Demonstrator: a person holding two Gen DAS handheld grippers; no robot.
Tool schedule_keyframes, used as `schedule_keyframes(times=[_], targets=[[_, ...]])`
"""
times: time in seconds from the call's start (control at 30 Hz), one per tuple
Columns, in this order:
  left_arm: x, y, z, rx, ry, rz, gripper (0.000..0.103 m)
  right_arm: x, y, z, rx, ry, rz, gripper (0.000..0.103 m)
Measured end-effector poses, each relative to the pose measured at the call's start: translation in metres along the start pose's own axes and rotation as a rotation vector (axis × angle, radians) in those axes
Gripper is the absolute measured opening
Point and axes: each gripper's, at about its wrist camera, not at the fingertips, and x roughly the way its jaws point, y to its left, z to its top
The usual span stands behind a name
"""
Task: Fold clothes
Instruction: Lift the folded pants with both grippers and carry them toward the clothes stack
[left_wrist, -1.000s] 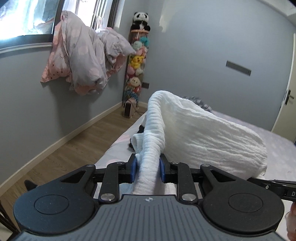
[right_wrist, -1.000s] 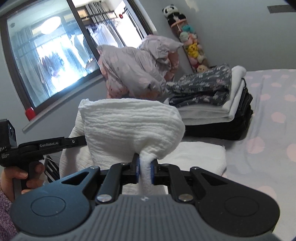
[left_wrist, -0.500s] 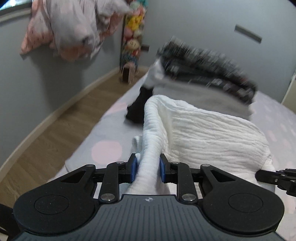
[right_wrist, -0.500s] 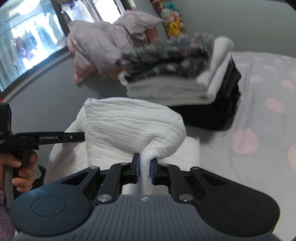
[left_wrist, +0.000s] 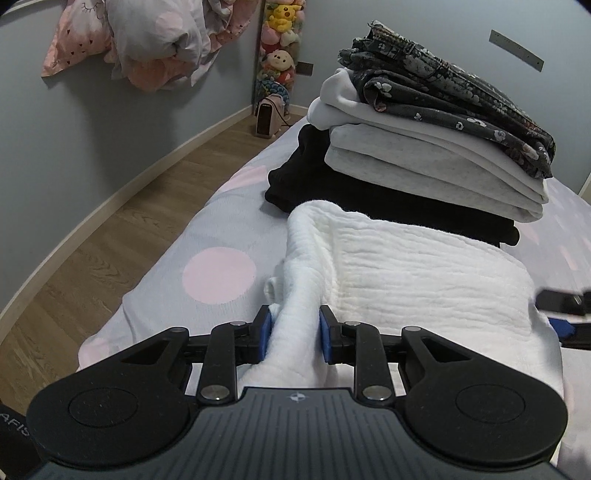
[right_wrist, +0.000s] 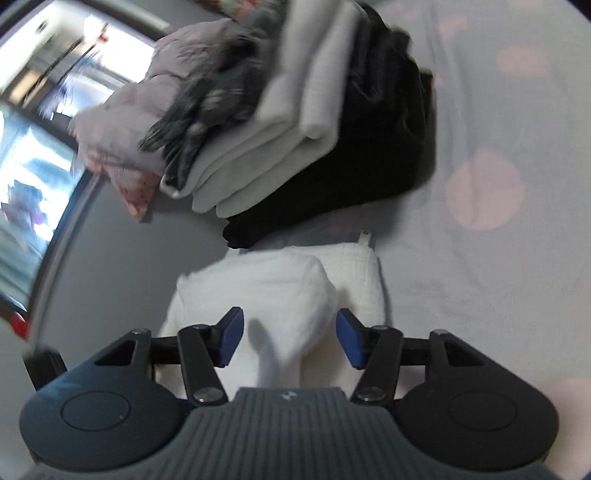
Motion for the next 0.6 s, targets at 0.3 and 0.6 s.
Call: schedule_keyframes(times=[0.3, 0.6], targets=[[-0.008, 0.0, 0.006, 0.01, 0.0, -0.019, 0.03, -0.005, 0.059, 0.005, -0.37, -0.094, -0.09, 0.014], [0.027, 0.003, -0.006, 0.012, 0.057, -0.004, 0.033, 0.041, 0.057, -0.02, -0.568, -0.047, -0.335, 0.013]])
